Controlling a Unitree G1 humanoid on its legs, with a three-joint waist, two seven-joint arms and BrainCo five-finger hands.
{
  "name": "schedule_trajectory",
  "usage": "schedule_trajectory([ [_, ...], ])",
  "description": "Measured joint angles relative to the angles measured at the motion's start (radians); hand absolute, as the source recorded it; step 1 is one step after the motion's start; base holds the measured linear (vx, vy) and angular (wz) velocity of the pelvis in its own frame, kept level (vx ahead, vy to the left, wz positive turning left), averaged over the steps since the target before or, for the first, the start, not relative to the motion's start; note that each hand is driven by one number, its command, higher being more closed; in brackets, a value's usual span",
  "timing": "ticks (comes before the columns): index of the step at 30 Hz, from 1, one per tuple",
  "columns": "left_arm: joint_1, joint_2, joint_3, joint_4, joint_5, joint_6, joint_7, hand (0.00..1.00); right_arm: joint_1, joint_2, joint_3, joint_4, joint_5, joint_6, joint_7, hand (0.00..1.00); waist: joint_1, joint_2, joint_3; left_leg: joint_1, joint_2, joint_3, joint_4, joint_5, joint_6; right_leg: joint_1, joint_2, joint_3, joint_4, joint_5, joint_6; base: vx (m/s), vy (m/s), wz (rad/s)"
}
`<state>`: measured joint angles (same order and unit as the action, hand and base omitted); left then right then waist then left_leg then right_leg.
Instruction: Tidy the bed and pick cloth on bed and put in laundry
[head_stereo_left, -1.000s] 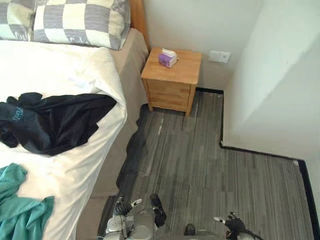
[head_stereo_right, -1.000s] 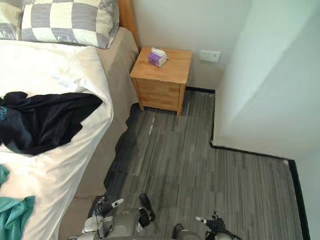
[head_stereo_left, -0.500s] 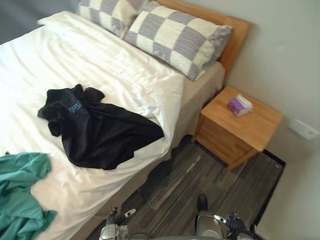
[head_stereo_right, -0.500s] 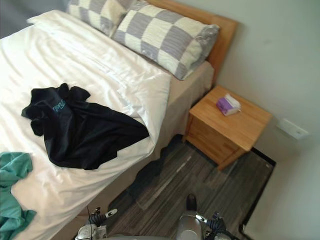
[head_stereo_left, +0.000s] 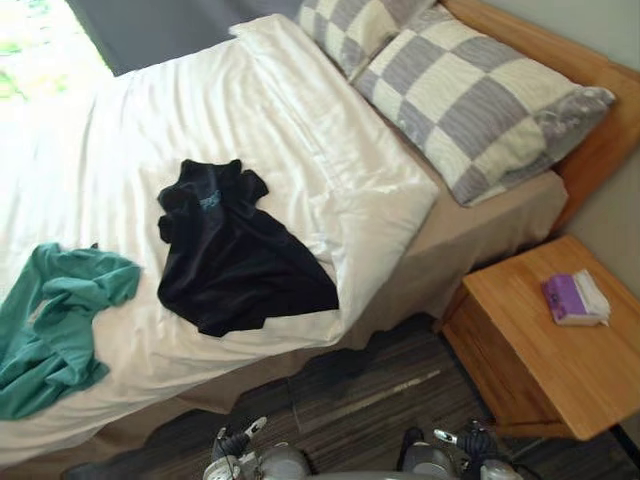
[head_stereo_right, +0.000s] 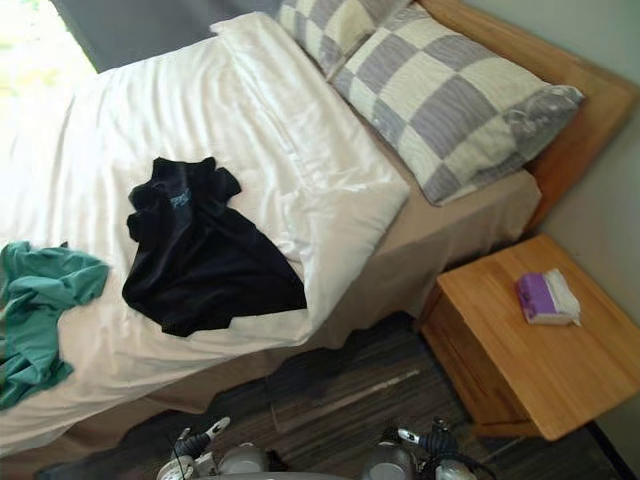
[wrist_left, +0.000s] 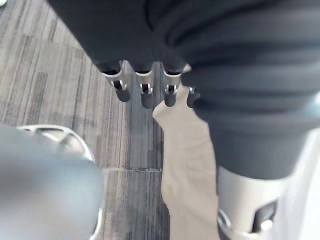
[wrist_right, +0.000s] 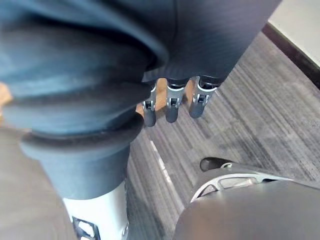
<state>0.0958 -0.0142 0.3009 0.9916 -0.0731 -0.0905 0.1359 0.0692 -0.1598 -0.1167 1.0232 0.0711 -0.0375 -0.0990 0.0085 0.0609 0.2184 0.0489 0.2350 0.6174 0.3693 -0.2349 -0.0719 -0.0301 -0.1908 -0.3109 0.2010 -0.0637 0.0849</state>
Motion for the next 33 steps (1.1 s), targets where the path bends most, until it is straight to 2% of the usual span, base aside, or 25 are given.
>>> schedule_trajectory([
  [1, -0.008, 0.008, -0.024, -0.003, 0.002, 0.0, 0.0, 0.0, 0.0, 0.006, -0.005, 0.002, 0.003, 0.002, -0.003, 0.0, 0.007, -0.017, 0.009, 0.059, -0.07, 0.01, -0.174, 0.034, 0.004, 0.0, -0.02, -0.019, 0.008, -0.003, 0.005, 0.15, 0.043, 0.43],
  [2, -0.008, 0.012, -0.029, -0.004, 0.003, 0.0, -0.001, 0.0, 0.002, 0.014, -0.007, 0.0, 0.005, 0.003, -0.004, 0.0, 0.003, -0.025, 0.013, 0.076, -0.088, 0.0, -0.211, 0.053, 0.002, 0.0, -0.028, -0.019, 0.023, -0.005, 0.004, 0.13, 0.07, 0.61],
  [3, -0.012, 0.024, -0.047, 0.001, 0.01, 0.007, -0.001, 0.0, 0.014, 0.028, -0.027, -0.011, 0.007, 0.002, -0.006, 0.0, -0.021, -0.029, 0.016, 0.108, -0.115, -0.035, -0.284, 0.079, 0.004, -0.013, -0.052, -0.029, 0.105, -0.013, 0.012, 0.12, 0.058, 0.82],
  [4, -0.013, 0.036, -0.081, 0.021, 0.024, 0.019, -0.003, 0.0, 0.029, 0.043, -0.053, -0.031, 0.015, 0.001, -0.007, 0.0, -0.05, -0.031, 0.016, 0.129, -0.117, -0.067, -0.3, 0.084, 0.008, -0.075, -0.084, 0.009, 0.301, -0.007, 0.012, 0.13, 0.056, 0.8],
  [5, -0.013, 0.04, -0.087, 0.021, 0.027, 0.019, -0.004, 0.0, 0.032, 0.048, -0.058, -0.037, 0.017, -0.001, -0.008, 0.0, -0.051, -0.035, 0.018, 0.135, -0.118, -0.07, -0.299, 0.083, 0.008, -0.089, -0.09, 0.025, 0.339, -0.003, 0.014, 0.13, 0.017, 0.73],
  [6, -0.019, 0.057, -0.116, 0.022, 0.044, 0.024, -0.004, 0.0, 0.049, 0.058, -0.073, -0.056, 0.019, -0.003, -0.009, 0.0, -0.054, -0.039, 0.023, 0.162, -0.115, -0.098, -0.296, 0.082, 0.01, -0.153, -0.084, 0.119, 0.479, -0.009, 0.036, 0.14, -0.039, 0.36],
  [7, -0.023, 0.063, -0.126, 0.023, 0.05, 0.03, -0.003, 0.0, 0.053, 0.065, -0.079, -0.064, 0.019, -0.004, -0.01, 0.0, -0.058, -0.047, 0.023, 0.168, -0.106, -0.105, -0.292, 0.082, 0.01, -0.168, -0.064, 0.162, 0.508, -0.055, 0.053, 0.17, -0.127, 0.57],
  [8, -0.036, 0.076, -0.136, 0.035, 0.071, 0.033, -0.002, 0.0, 0.058, 0.07, -0.081, -0.068, 0.036, -0.004, -0.011, 0.0, -0.059, -0.051, 0.023, 0.17, -0.082, -0.127, -0.284, 0.082, 0.009, -0.177, -0.02, 0.215, 0.49, -0.132, 0.052, 0.16, -0.198, 0.63],
  [9, -0.041, 0.077, -0.136, 0.039, 0.088, 0.035, -0.003, 0.0, 0.062, 0.074, -0.088, -0.068, 0.048, -0.004, -0.012, 0.0, -0.059, -0.051, 0.023, 0.169, -0.069, -0.153, -0.283, 0.085, 0.005, -0.18, 0.005, 0.233, 0.415, -0.143, 0.036, 0.14, -0.211, 0.68],
  [10, -0.041, 0.075, -0.135, 0.042, 0.089, 0.036, -0.003, 0.0, 0.067, 0.079, -0.098, -0.068, 0.059, -0.004, -0.016, 0.0, -0.06, -0.054, 0.021, 0.168, -0.067, -0.162, -0.283, 0.087, 0.0, -0.176, 0.01, 0.252, 0.339, -0.137, 0.028, 0.11, -0.233, 0.67],
  [11, -0.036, 0.075, -0.131, 0.042, 0.089, 0.036, -0.002, 0.0, 0.08, 0.092, -0.12, -0.069, 0.08, -0.003, -0.017, 0.0, -0.063, -0.061, 0.017, 0.165, -0.071, -0.182, -0.284, 0.088, -0.018, -0.157, 0.013, 0.304, 0.212, -0.089, -0.005, 0.13, -0.344, 0.81],
  [12, -0.033, 0.082, -0.104, 0.048, 0.09, 0.037, -0.001, 0.0, 0.103, 0.115, -0.173, -0.067, 0.11, 0.0, -0.028, 0.0, -0.072, -0.082, 0.001, 0.174, -0.08, -0.208, -0.31, 0.077, -0.066, -0.119, 0.013, 0.379, 0.128, -0.037, 0.04, 0.13, -0.35, 0.65],
  [13, -0.033, 0.066, -0.088, 0.056, 0.088, 0.036, -0.001, 0.0, 0.101, 0.114, -0.196, -0.068, 0.126, 0.002, -0.033, 0.0, -0.07, -0.057, -0.002, 0.182, -0.07, -0.207, -0.326, 0.087, -0.081, -0.11, 0.032, 0.371, 0.11, -0.038, 0.034, 0.16, -0.316, 0.28],
  [14, -0.017, 0.042, -0.047, 0.059, 0.091, 0.036, -0.001, 0.0, 0.117, 0.113, -0.242, -0.133, 0.145, 0.006, -0.035, 0.0, -0.067, -0.025, -0.016, 0.187, -0.036, -0.172, -0.347, 0.1, -0.104, -0.114, 0.072, 0.368, 0.082, -0.028, 0.023, 0.13, -0.153, -0.25],
  [16, 0.008, 0.023, -0.005, 0.059, 0.094, 0.037, 0.0, 0.0, 0.141, 0.111, -0.279, -0.263, 0.155, 0.008, -0.052, 0.0, -0.07, 0.004, -0.025, 0.213, -0.01, -0.128, -0.371, 0.115, -0.127, -0.115, 0.109, 0.386, 0.08, -0.025, 0.018, 0.12, -0.118, -0.48],
  [17, 0.023, 0.015, 0.023, 0.057, 0.1, 0.036, 0.001, 0.0, 0.165, 0.109, -0.302, -0.394, 0.151, 0.007, -0.074, 0.0, -0.073, 0.007, -0.031, 0.225, -0.002, -0.093, -0.372, 0.122, -0.138, -0.109, 0.124, 0.396, 0.079, -0.025, 0.018, 0.09, -0.1, -0.44],
  [18, 0.039, 0.011, 0.045, 0.038, 0.107, 0.036, 0.002, 0.0, 0.186, 0.107, -0.348, -0.55, 0.115, 0.004, -0.104, 0.0, -0.079, -0.002, -0.037, 0.23, 0.0, -0.076, -0.372, 0.133, -0.135, -0.099, 0.127, 0.396, 0.072, -0.024, 0.016, 0.04, -0.067, -0.22],
  [19, 0.045, 0.008, 0.054, 0.028, 0.111, 0.035, 0.003, 0.0, 0.194, 0.105, -0.37, -0.612, 0.096, 0.003, -0.12, 0.0, -0.079, -0.008, -0.04, 0.228, 0.0, -0.075, -0.372, 0.134, -0.134, -0.097, 0.127, 0.394, 0.065, -0.021, 0.012, 0.03, -0.053, 0.01],
  [21, 0.067, 0.011, 0.063, 0.016, 0.122, 0.027, 0.022, 0.0, 0.2, 0.105, -0.462, -0.842, -0.022, 0.002, -0.197, 0.0, -0.075, -0.027, -0.076, 0.202, 0.003, -0.08, -0.375, 0.135, -0.133, -0.096, 0.126, 0.385, 0.02, -0.001, 0.01, -0.02, -0.007, 0.14],
  [25, 0.092, 0.043, 0.054, 0.021, 0.151, 0.034, 0.028, 0.0, 0.155, 0.1, -0.472, -1.081, -0.173, -0.005, -0.272, 0.0, -0.073, -0.065, -0.1, 0.173, 0.007, -0.1, -0.378, 0.141, -0.125, -0.054, 0.121, 0.356, -0.104, 0.072, 0.01, -0.05, 0.005, 0.15],
  [27, 0.097, 0.053, 0.038, 0.021, 0.156, 0.035, 0.025, 0.0, 0.119, 0.078, -0.438, -1.142, -0.225, -0.01, -0.273, 0.0, -0.071, -0.073, -0.105, 0.168, 0.006, -0.118, -0.378, 0.142, -0.123, -0.02, 0.115, 0.341, -0.163, 0.103, 0.012, -0.06, 0.007, 0.21],
  [29, 0.099, 0.068, 0.007, 0.02, 0.163, 0.035, 0.018, 0.0, 0.073, 0.016, -0.377, -1.159, -0.265, -0.024, -0.268, 0.0, -0.057, -0.075, -0.107, 0.165, -0.003, -0.133, -0.379, 0.144, -0.119, 0.006, 0.109, 0.33, -0.214, 0.13, 0.012, -0.07, 0.008, 0.24],
  [30, 0.098, 0.079, -0.023, 0.016, 0.167, 0.035, 0.017, 0.0, 0.025, -0.058, -0.319, -1.157, -0.278, -0.027, -0.263, 0.0, -0.049, -0.071, -0.108, 0.151, -0.01, -0.151, -0.387, 0.155, -0.111, 0.015, 0.098, 0.312, -0.241, 0.146, 0.017, -0.06, 0.016, 0.25],
  [31, 0.098, 0.082, -0.03, 0.015, 0.167, 0.034, 0.016, 0.0, 0.014, -0.075, -0.305, -1.155, -0.278, -0.028, -0.261, 0.0, -0.05, -0.07, -0.108, 0.148, -0.011, -0.153, -0.391, 0.159, -0.111, 0.015, 0.098, 0.308, -0.243, 0.148, 0.017, -0.07, 0.003, 0.34],
  [33, 0.103, 0.09, -0.069, 0.015, 0.169, 0.035, 0.008, 0.0, -0.063, -0.173, -0.22, -1.118, -0.277, -0.031, -0.234, 0.0, -0.049, -0.062, -0.11, 0.139, -0.019, -0.172, -0.406, 0.172, -0.11, 0.012, 0.089, 0.289, -0.245, 0.151, 0.016, -0.05, -0.007, 0.26],
])
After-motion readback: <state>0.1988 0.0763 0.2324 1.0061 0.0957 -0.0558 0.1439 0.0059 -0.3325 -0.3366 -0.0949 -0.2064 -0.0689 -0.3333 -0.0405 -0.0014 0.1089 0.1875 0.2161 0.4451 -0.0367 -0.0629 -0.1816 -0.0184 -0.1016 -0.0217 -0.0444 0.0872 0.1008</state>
